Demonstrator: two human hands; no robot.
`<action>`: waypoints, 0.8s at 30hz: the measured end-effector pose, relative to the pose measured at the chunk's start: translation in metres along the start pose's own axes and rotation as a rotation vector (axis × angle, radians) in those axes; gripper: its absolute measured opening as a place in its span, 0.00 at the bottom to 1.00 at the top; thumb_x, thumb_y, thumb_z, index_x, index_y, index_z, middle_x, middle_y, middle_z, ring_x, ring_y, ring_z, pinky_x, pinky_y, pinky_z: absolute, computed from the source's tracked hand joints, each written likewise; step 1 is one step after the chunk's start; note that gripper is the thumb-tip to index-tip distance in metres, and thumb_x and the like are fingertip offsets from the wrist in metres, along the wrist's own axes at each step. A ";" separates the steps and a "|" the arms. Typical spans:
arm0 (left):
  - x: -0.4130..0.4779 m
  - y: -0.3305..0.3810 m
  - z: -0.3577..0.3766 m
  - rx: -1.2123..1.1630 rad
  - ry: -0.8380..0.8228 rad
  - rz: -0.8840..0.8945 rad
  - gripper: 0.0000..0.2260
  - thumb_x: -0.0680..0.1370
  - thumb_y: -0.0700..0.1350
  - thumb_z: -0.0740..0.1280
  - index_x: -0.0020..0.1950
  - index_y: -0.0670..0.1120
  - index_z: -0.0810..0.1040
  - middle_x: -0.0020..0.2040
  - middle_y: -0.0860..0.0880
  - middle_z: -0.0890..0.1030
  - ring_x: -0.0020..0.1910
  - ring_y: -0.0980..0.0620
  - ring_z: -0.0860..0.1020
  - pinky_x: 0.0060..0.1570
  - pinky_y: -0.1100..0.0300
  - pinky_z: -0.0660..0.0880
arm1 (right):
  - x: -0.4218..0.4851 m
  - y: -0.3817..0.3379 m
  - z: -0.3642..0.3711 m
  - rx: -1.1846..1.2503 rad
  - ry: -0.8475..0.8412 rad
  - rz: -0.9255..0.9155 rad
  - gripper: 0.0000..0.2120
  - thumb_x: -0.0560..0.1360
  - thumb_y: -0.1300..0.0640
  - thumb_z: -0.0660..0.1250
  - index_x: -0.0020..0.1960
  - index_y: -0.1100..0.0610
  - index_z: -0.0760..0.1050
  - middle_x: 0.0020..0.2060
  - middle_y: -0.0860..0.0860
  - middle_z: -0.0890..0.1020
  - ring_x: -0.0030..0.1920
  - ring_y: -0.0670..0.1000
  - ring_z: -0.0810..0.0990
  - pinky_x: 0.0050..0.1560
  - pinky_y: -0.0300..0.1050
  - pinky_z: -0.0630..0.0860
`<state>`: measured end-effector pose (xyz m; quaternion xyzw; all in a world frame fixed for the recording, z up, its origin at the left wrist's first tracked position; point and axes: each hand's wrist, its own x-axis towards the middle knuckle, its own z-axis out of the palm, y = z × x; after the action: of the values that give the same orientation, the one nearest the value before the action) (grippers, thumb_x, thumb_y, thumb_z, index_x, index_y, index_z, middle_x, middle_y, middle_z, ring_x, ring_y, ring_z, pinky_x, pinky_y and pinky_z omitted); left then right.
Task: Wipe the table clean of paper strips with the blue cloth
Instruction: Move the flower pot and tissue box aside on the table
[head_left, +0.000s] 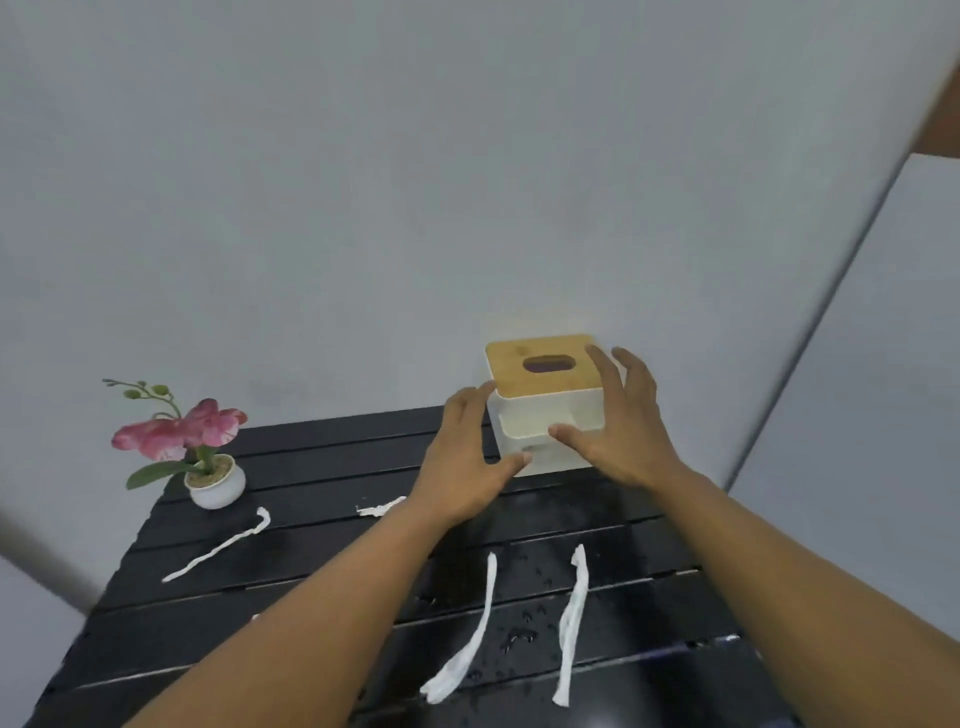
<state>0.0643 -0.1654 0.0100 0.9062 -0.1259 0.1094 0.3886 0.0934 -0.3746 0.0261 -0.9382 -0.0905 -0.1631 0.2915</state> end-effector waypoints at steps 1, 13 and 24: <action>0.004 0.001 0.008 -0.016 0.022 0.000 0.37 0.71 0.57 0.72 0.73 0.58 0.54 0.73 0.52 0.60 0.67 0.54 0.66 0.60 0.60 0.65 | -0.003 0.011 0.001 0.041 -0.038 0.042 0.47 0.66 0.39 0.72 0.75 0.45 0.48 0.74 0.50 0.51 0.75 0.56 0.49 0.71 0.60 0.60; 0.013 -0.016 0.022 -0.133 0.065 -0.061 0.27 0.74 0.45 0.72 0.69 0.56 0.64 0.68 0.53 0.71 0.53 0.57 0.77 0.45 0.70 0.74 | -0.016 0.036 0.020 0.256 0.016 0.083 0.34 0.69 0.53 0.75 0.69 0.43 0.60 0.65 0.48 0.71 0.62 0.51 0.71 0.59 0.44 0.68; -0.035 -0.055 -0.095 -0.054 0.172 -0.093 0.27 0.76 0.44 0.70 0.70 0.59 0.64 0.63 0.56 0.73 0.54 0.58 0.75 0.42 0.77 0.72 | -0.015 -0.081 0.059 0.354 -0.009 -0.029 0.33 0.70 0.53 0.74 0.69 0.44 0.61 0.64 0.48 0.70 0.59 0.46 0.69 0.58 0.43 0.69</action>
<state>0.0390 -0.0542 0.0258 0.8874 -0.0527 0.1651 0.4272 0.0733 -0.2758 0.0168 -0.8715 -0.1325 -0.1444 0.4496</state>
